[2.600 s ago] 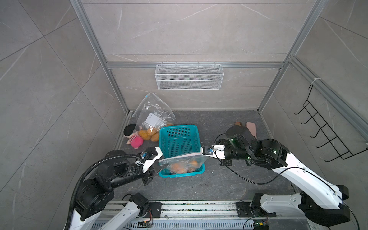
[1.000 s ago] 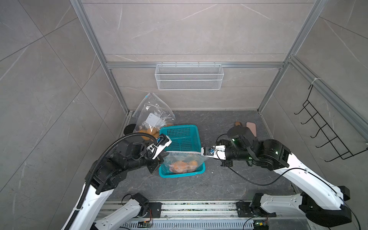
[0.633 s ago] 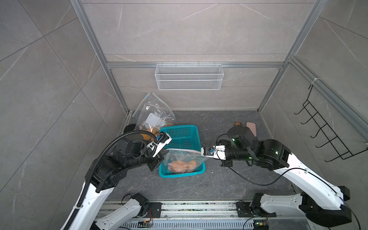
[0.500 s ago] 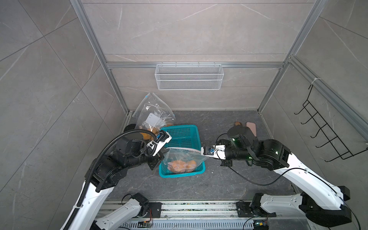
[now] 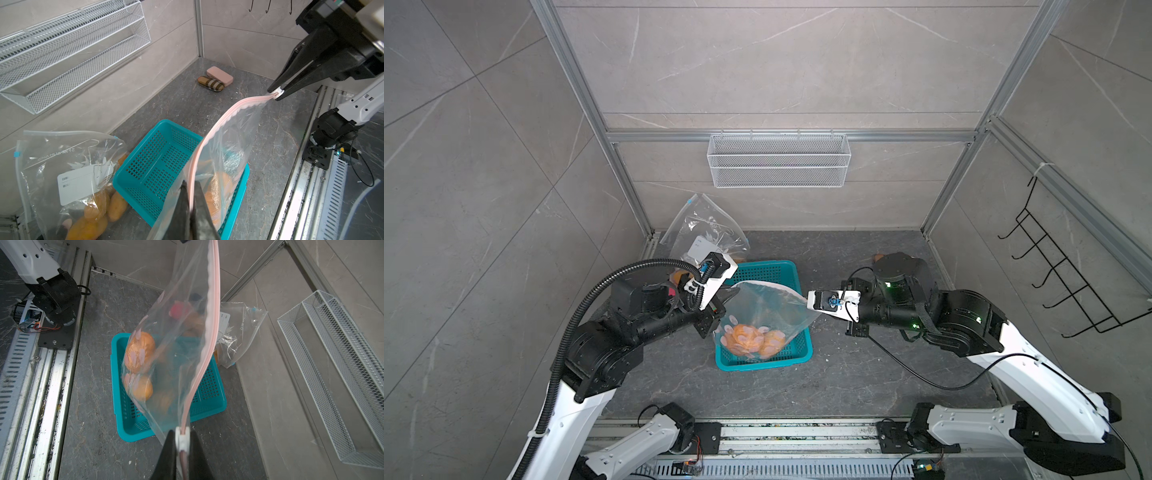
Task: Put the potatoes into a zipper bag and zip it
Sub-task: Place the zipper food storage bag at the center of the board.
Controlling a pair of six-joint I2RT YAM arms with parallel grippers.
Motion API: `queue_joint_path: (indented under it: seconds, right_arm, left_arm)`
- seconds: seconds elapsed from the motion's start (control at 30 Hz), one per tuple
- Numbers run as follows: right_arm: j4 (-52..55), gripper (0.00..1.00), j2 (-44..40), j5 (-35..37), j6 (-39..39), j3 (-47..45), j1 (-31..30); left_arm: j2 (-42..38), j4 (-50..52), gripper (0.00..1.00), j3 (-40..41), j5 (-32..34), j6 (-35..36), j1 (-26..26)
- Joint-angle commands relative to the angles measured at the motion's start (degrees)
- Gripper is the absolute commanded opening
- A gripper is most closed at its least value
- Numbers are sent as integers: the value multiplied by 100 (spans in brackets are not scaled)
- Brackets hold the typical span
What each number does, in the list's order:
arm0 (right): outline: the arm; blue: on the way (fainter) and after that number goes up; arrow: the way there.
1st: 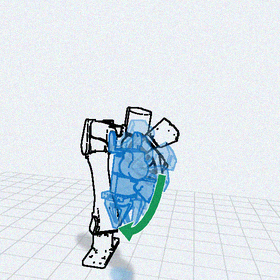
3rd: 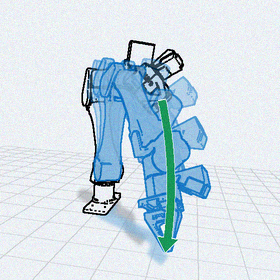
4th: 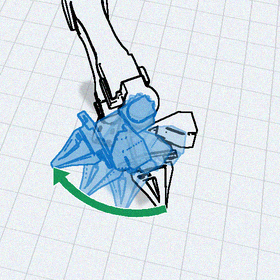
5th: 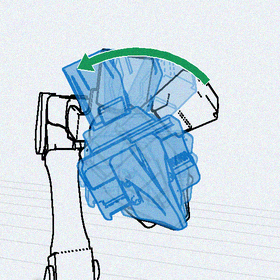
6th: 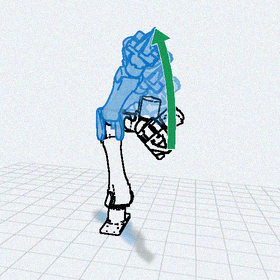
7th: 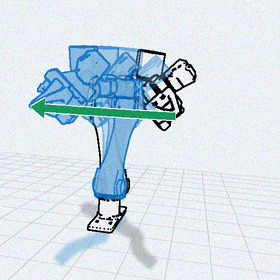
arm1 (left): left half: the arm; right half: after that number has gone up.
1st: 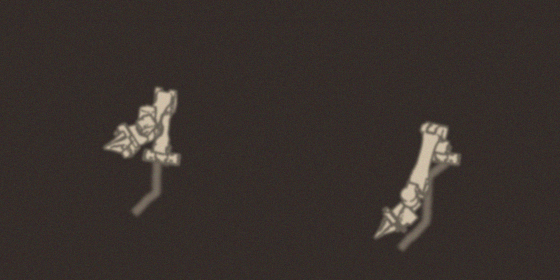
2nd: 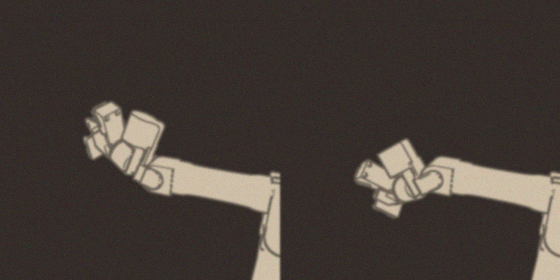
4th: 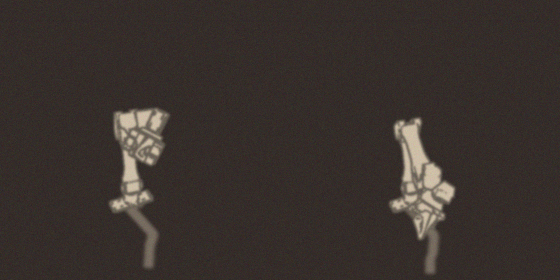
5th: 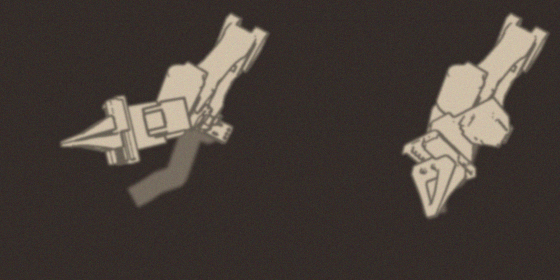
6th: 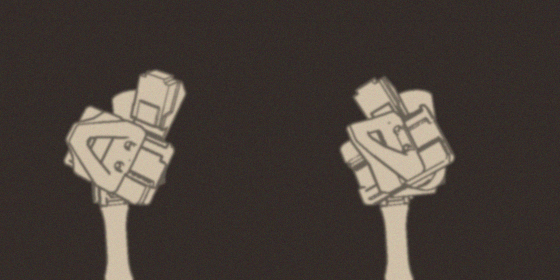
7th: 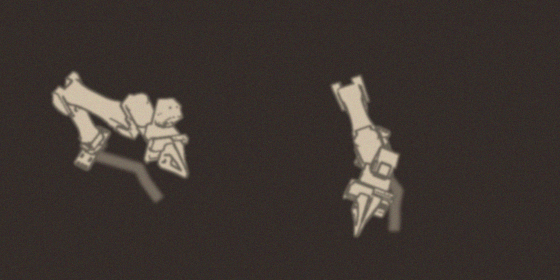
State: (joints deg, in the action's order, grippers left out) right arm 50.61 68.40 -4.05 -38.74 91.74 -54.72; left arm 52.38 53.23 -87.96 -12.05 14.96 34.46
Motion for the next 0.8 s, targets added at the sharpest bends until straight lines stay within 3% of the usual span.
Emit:
queue_joint_path:
  seconds: [0.0,0.1,0.23,0.47,0.77]
  right_arm:
    - [-340,23,108,24,199,107,10]
    - [-565,45,106,98,284,83,14]
    - [-1079,57,-46,359,415,-72,9]
    - [-1677,61,-458,852,477,-569,21]
    - [-1831,60,-922,725,738,-1450,19]
  left_arm:
    - [-83,-425,0,-171,276,-103,3]
    - [-83,-429,0,-233,883,-253,2]
    - [-101,-371,0,-336,1871,-349,2]
    - [-201,-329,0,-563,3635,-373,7]
    - [-147,-441,0,-430,5706,276,1]
